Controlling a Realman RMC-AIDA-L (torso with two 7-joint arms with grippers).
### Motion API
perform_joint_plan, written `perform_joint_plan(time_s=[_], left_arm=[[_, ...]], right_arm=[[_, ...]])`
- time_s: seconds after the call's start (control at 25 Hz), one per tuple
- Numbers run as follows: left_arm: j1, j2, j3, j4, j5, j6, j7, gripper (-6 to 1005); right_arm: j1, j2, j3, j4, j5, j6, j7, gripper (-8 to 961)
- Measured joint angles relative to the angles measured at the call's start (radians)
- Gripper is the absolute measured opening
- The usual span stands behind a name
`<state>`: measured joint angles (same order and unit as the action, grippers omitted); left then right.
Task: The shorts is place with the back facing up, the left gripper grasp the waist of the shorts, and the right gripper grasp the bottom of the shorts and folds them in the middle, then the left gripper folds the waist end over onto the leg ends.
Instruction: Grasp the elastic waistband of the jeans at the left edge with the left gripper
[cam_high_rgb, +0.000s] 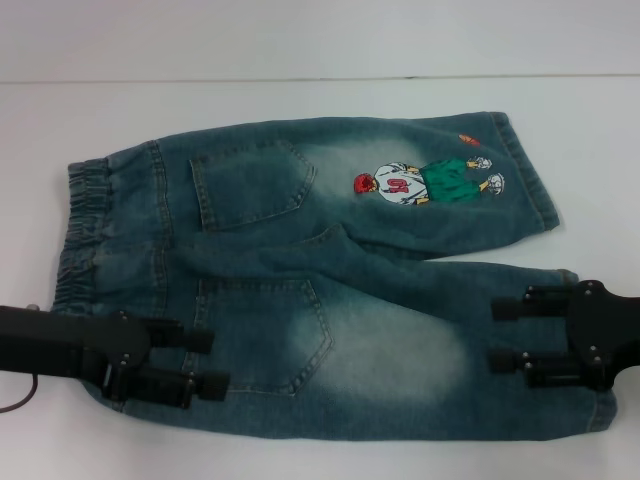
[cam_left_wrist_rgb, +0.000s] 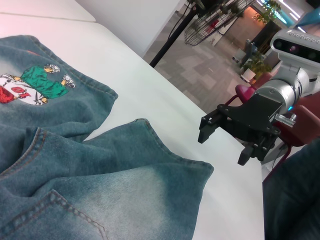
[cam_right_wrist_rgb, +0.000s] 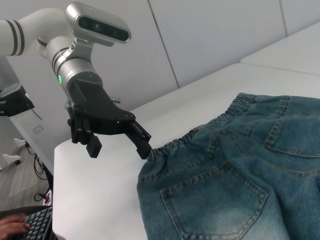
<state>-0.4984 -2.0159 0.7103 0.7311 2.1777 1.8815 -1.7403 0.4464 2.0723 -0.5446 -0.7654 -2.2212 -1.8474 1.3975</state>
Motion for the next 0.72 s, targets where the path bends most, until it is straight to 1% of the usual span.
perform_joint_plan(time_s=[0.44,0.52,0.6,0.72], left_arm=[[0.001,0.000,0.000,-0.001,0.007,-0.009,-0.006,885],[-0.001,0.004,0.000,0.000,0.006,-0.011,-0.025,884],[-0.009,0.016,0.000,0.002,0.004,-0.003,-0.075,884],[-0.025,0.049,-0.010,0.031,0.002,0.018,-0.199,884]], right_arm=[[0.000,0.000,-0.001,0.000,0.000,0.003,-0.001,725],[0.000,0.000,-0.001,0.000,0.000,0.004,-0.002,725],[0.000,0.000,-0.001,0.000,0.000,0.004,-0.001,725],[0.001,0.000,-0.001,-0.003,0.000,0.005,0.002,725]])
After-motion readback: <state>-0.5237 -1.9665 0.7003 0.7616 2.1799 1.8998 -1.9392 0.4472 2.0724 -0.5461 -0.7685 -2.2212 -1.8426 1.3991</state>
